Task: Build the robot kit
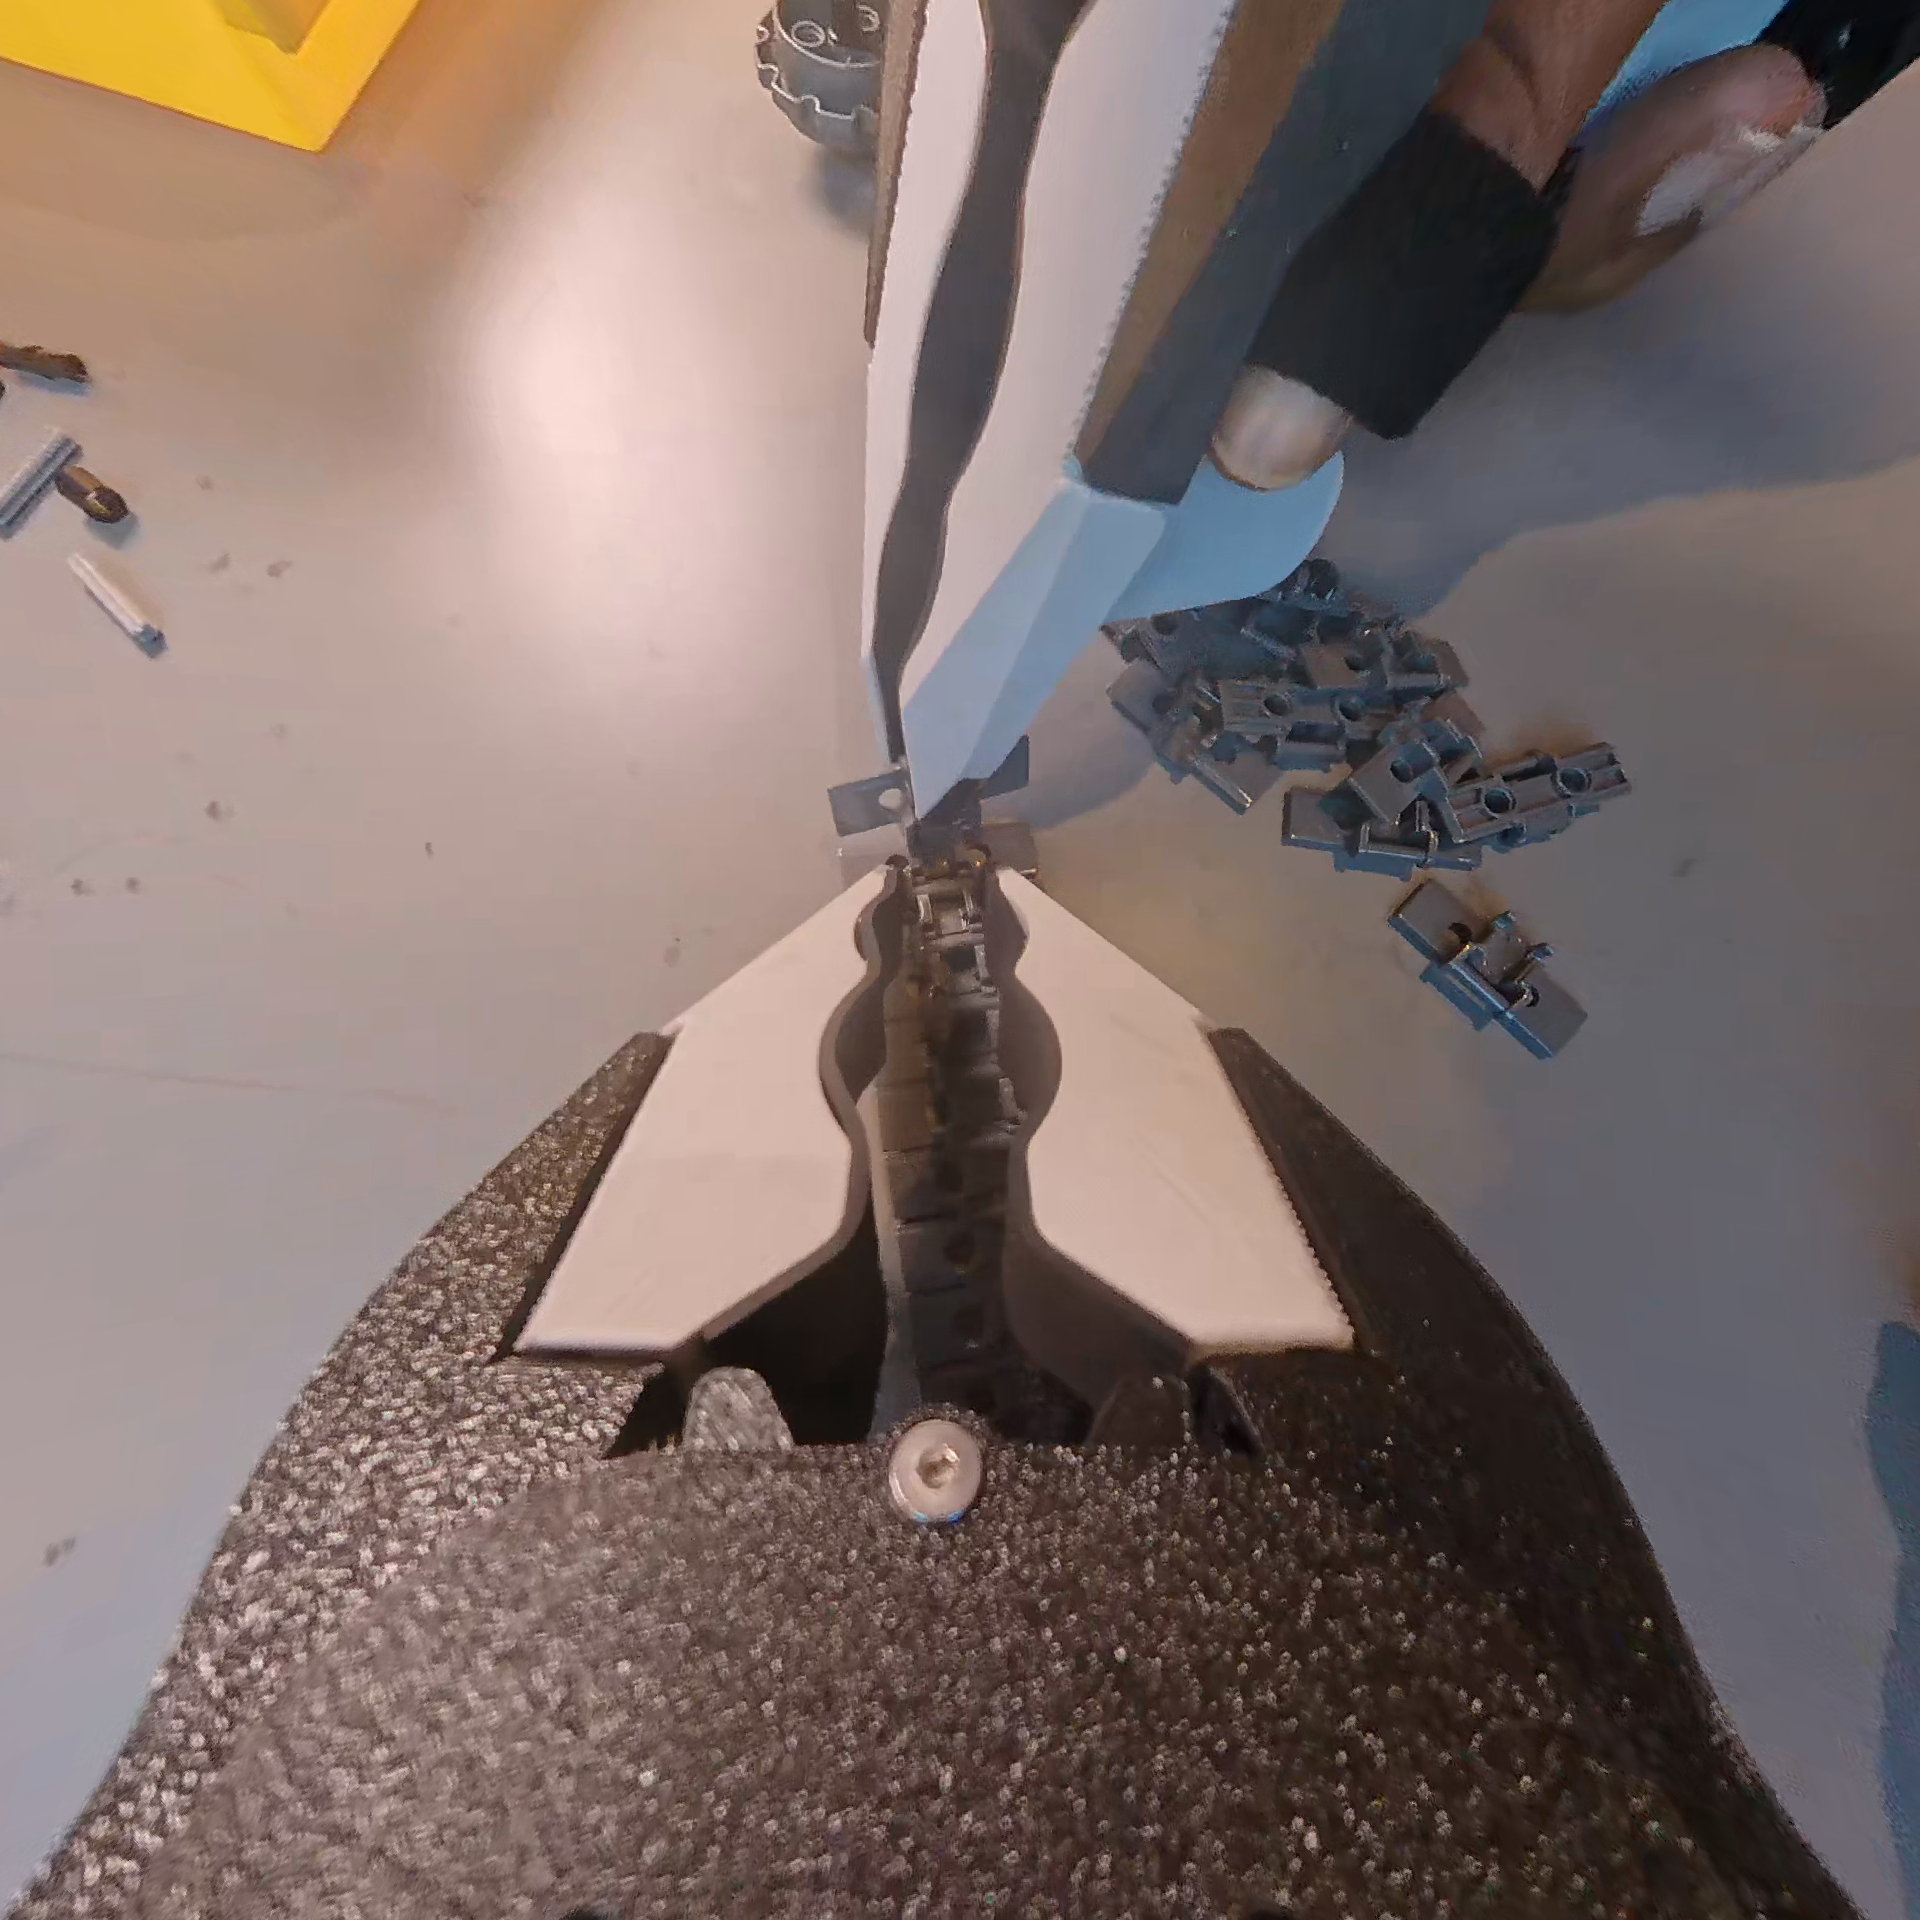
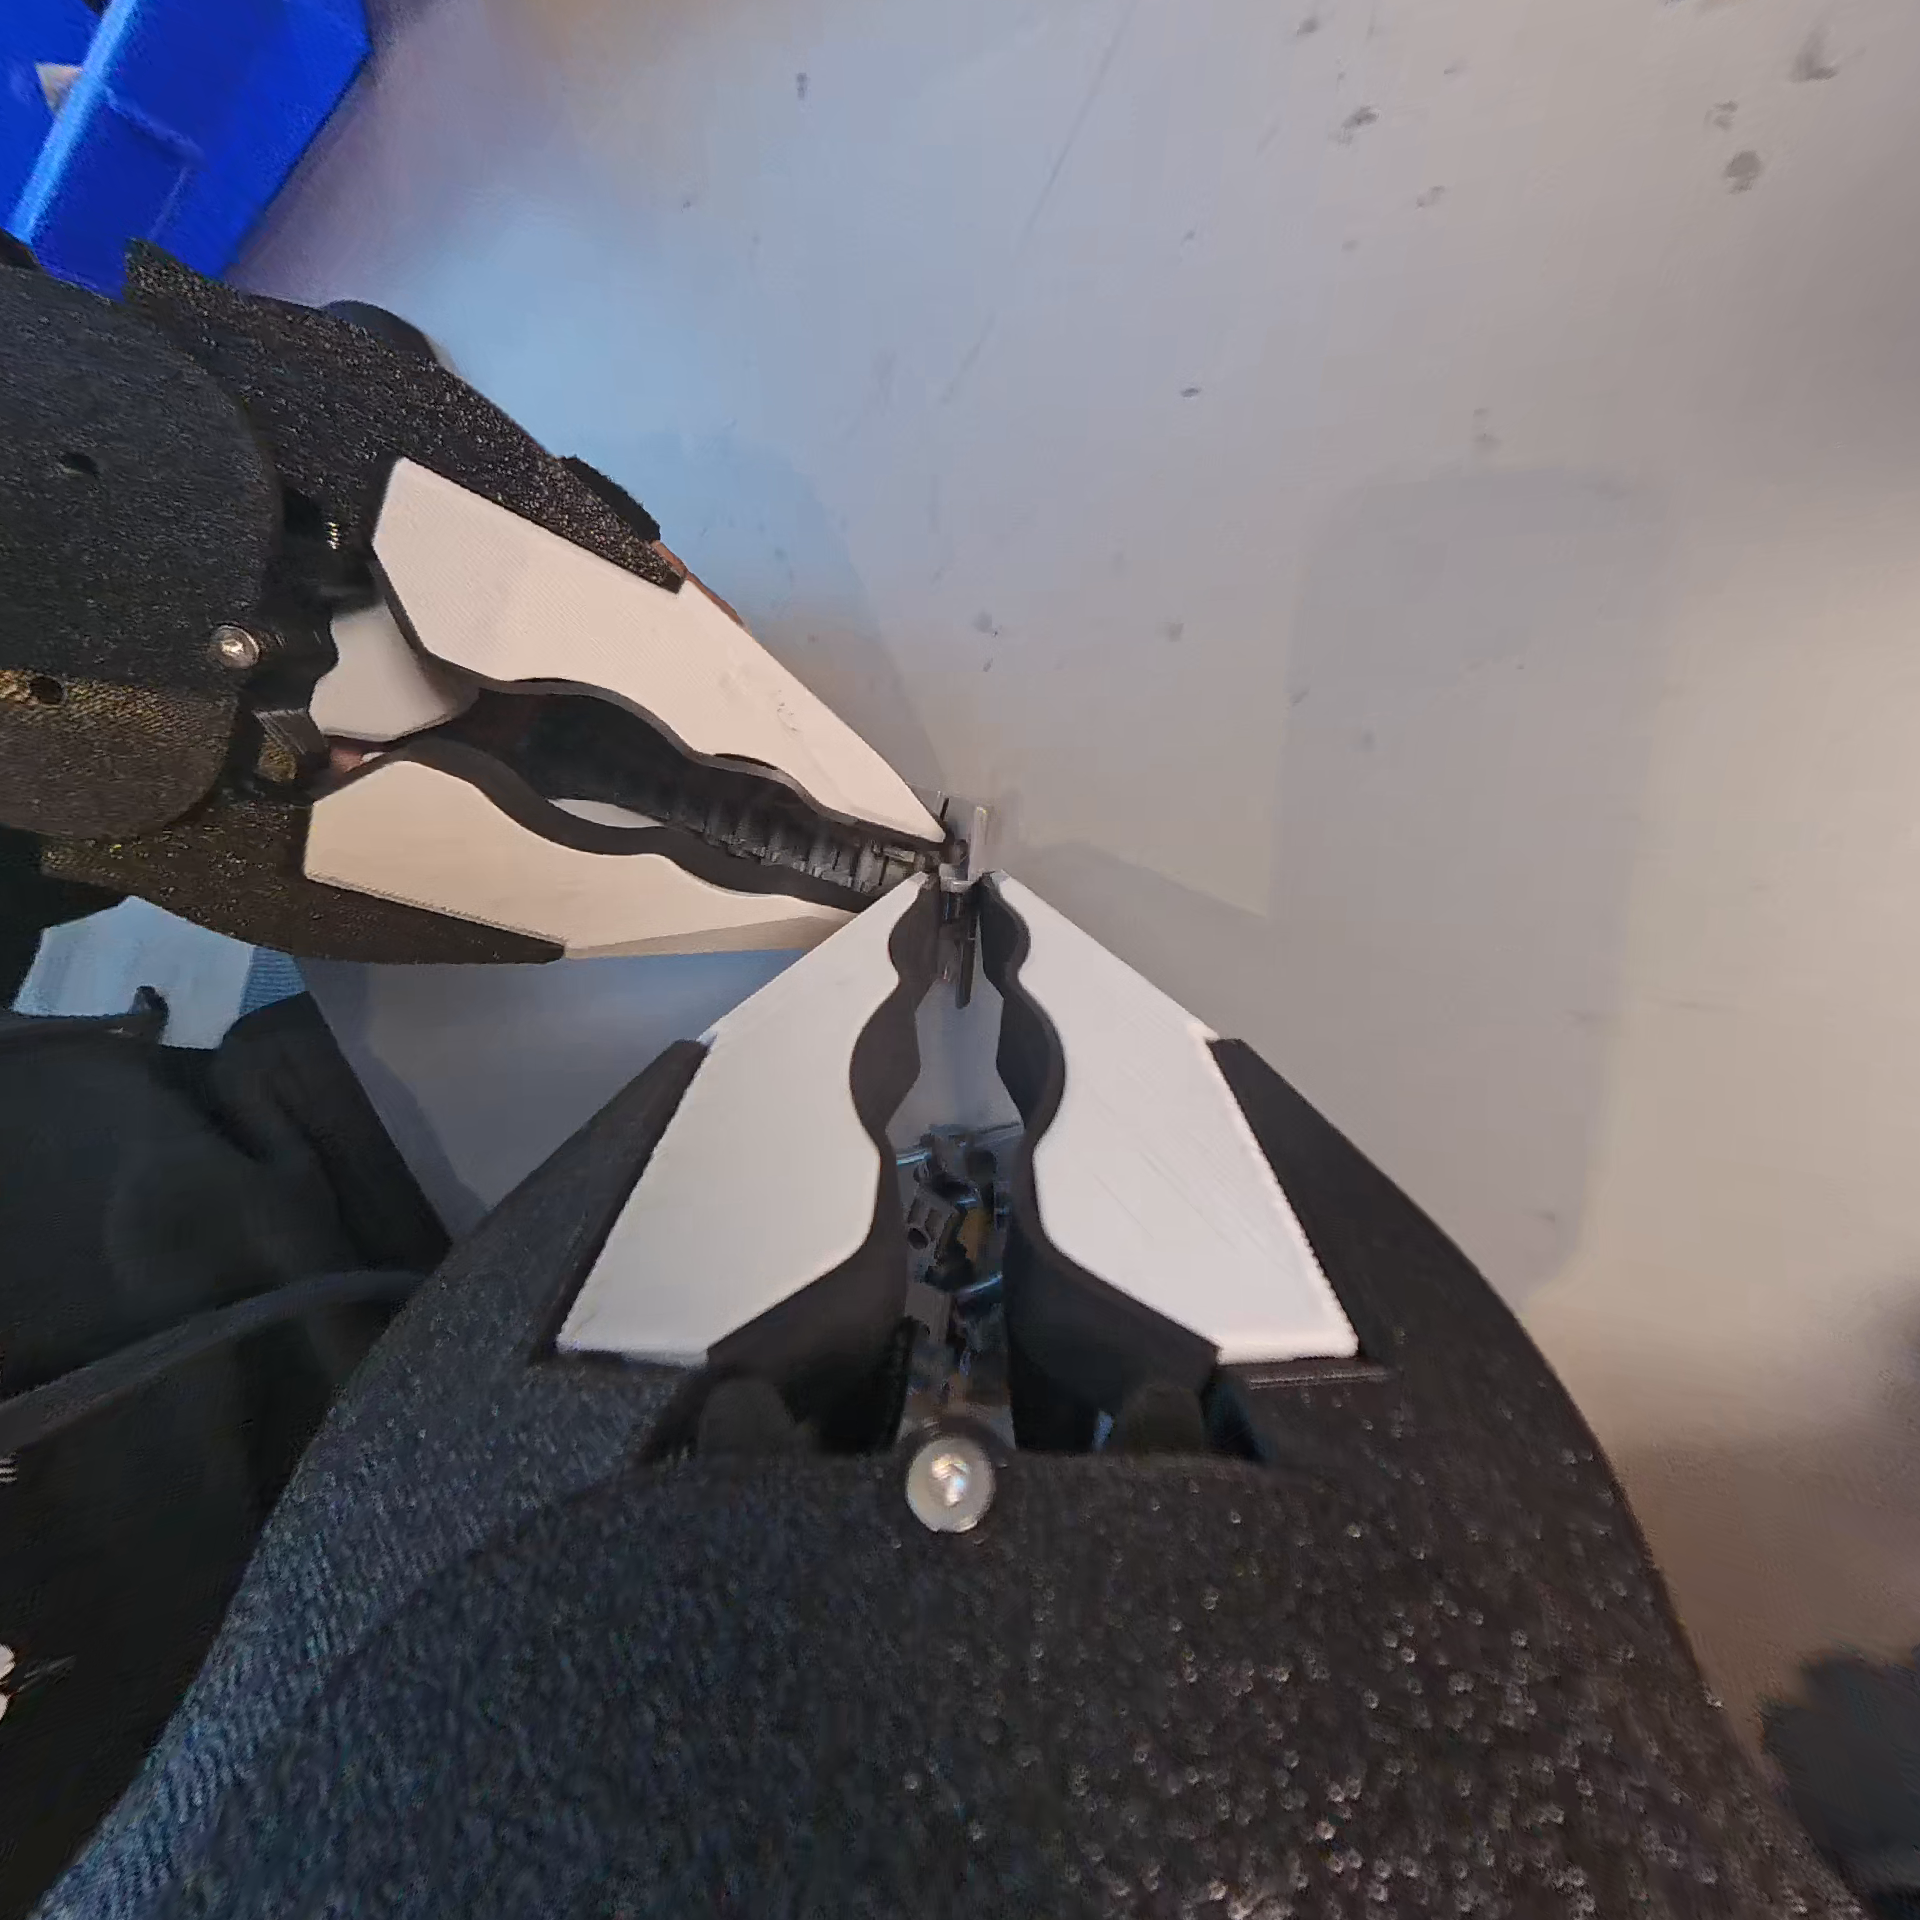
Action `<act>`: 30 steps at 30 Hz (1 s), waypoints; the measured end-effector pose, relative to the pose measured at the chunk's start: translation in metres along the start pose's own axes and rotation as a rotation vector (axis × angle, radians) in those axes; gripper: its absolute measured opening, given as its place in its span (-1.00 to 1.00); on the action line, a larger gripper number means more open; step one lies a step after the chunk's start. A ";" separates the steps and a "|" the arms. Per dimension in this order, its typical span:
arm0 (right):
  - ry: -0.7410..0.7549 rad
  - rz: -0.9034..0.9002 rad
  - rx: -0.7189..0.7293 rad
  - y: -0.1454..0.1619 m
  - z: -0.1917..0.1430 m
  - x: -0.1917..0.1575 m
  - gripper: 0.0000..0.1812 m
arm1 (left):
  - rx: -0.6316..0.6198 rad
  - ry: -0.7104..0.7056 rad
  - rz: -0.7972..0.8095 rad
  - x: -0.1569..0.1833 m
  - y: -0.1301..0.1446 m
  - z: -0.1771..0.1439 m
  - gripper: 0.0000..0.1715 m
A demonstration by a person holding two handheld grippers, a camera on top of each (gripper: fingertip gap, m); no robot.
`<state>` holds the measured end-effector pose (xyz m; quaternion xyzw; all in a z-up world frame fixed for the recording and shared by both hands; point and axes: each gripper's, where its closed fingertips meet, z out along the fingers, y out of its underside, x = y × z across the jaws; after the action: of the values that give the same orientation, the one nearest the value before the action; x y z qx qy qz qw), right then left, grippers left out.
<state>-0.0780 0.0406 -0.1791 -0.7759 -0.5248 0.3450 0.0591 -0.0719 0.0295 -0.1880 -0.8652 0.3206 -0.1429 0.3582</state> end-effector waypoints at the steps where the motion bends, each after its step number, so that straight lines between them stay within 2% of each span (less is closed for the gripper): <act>1: 0.010 0.003 0.002 -0.001 0.000 0.001 -0.93 | 0.000 -0.009 -0.001 -0.001 -0.001 0.001 -0.86; 7: 0.072 0.023 0.042 -0.003 0.000 0.007 -0.93 | 0.014 -0.029 -0.034 -0.003 -0.003 0.002 -0.86; 17: 0.278 -0.127 0.065 -0.002 0.001 0.011 -0.93 | 0.019 -0.086 -0.004 -0.005 -0.004 0.004 -0.86; 24: 0.339 -0.203 -0.029 0.002 0.003 0.013 -0.93 | 0.017 -0.107 0.011 -0.006 -0.004 0.005 -0.86; 30: 0.393 -0.288 -0.036 0.001 0.002 0.014 -0.93 | 0.023 -0.103 0.017 -0.006 -0.003 0.005 -0.86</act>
<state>-0.0761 0.0514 -0.1874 -0.7461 -0.6146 0.1658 0.1950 -0.0726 0.0374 -0.1890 -0.8643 0.3077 -0.0990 0.3853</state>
